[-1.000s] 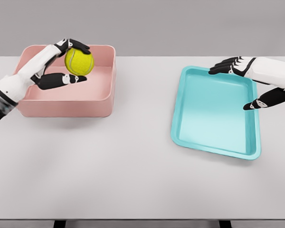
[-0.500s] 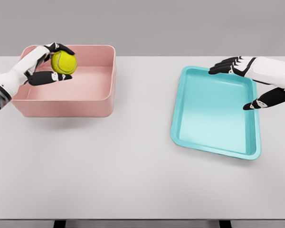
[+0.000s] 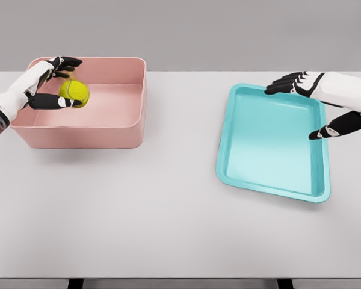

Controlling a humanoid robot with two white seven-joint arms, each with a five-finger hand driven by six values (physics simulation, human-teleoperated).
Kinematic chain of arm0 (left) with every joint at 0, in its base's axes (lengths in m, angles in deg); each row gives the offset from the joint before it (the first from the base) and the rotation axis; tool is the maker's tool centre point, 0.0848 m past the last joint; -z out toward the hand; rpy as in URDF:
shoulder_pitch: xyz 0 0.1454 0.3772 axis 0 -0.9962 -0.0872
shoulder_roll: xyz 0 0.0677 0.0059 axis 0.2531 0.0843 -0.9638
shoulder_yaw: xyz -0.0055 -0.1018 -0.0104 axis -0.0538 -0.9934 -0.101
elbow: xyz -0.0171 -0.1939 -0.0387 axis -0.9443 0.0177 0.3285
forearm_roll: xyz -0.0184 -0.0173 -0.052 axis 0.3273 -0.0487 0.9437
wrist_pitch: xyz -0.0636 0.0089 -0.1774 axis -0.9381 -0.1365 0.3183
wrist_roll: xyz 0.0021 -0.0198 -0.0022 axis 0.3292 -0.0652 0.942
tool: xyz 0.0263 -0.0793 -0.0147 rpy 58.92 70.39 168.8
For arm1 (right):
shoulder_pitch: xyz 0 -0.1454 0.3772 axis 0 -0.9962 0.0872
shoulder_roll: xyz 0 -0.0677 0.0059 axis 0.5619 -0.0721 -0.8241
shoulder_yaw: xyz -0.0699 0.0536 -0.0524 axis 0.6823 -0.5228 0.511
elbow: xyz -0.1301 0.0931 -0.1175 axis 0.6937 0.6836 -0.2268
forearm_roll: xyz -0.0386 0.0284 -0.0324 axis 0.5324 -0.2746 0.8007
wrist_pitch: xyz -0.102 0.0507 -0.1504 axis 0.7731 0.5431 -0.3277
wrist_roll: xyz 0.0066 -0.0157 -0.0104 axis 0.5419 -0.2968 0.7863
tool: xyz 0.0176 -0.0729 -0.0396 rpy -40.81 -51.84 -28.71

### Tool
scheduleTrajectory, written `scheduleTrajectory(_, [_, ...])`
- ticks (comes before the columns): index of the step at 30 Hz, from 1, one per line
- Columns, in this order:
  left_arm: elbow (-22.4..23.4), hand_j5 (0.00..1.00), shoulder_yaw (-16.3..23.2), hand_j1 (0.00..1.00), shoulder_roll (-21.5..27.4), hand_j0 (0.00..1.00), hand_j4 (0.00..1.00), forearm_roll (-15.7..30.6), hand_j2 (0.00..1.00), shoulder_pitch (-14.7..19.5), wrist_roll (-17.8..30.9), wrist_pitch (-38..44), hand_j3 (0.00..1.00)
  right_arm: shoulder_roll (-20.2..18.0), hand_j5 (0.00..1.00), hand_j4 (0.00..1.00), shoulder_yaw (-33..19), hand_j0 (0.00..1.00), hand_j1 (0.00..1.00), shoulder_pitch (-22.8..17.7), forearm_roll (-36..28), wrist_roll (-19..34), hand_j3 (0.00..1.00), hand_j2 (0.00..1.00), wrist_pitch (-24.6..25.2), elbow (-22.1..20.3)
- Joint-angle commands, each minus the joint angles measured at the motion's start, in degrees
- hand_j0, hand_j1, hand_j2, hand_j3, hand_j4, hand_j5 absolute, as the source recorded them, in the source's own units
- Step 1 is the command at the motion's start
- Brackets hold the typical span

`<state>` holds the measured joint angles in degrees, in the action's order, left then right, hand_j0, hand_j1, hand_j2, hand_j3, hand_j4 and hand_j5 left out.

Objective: Put the tennis from the blue tray into the pink basket with both arms

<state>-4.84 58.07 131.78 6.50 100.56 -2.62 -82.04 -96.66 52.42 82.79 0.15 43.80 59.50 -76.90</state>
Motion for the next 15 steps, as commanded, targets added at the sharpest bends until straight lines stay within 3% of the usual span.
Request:
scheduleTrajectory(1, [-0.27, 0.95, -0.07, 0.95, 0.12, 0.95, 0.95, 0.18, 0.95, 0.00, -0.01, 0.02, 0.95, -0.08, 1.00, 1.00, -0.02, 1.00, 1.00, 0.00, -0.39, -0.03, 1.00, 1.00, 0.15, 0.01])
scheduleTrajectory(4, [-0.97, 0.96, -0.16, 0.96, 0.38, 0.96, 0.96, 0.27, 0.96, 0.00, -0.01, -0.59, 0.96, -0.08, 1.00, 1.00, -0.02, 1.00, 1.00, -0.09, -0.39, -0.03, 1.00, 1.00, -0.11, 0.01])
scheduleTrajectory(7, [-4.57, 0.99, -0.34, 0.99, 0.82, 0.99, 0.99, 0.62, 0.99, -0.09, -0.01, -3.40, 0.99, -0.08, 1.00, 1.00, -0.02, 1.00, 1.00, 0.00, -0.48, -0.03, 1.00, 1.00, -0.11, -0.08])
scheduleTrajectory(12, [-6.16, 1.00, -0.86, 1.00, 2.14, 1.00, 1.00, 0.54, 1.00, -1.23, 0.16, -23.95, 1.00, -1.93, 1.00, 1.00, -0.11, 1.00, 1.00, -0.09, -2.06, -0.03, 1.00, 1.00, -1.43, 0.01])
scheduleTrajectory(15, [-6.25, 1.00, -1.30, 1.00, 3.20, 1.00, 1.00, 0.45, 1.00, -3.95, -0.01, -37.05, 1.00, -2.19, 1.00, 1.00, -0.02, 1.00, 1.00, -0.17, -2.06, -0.03, 1.00, 1.00, -1.78, -0.08])
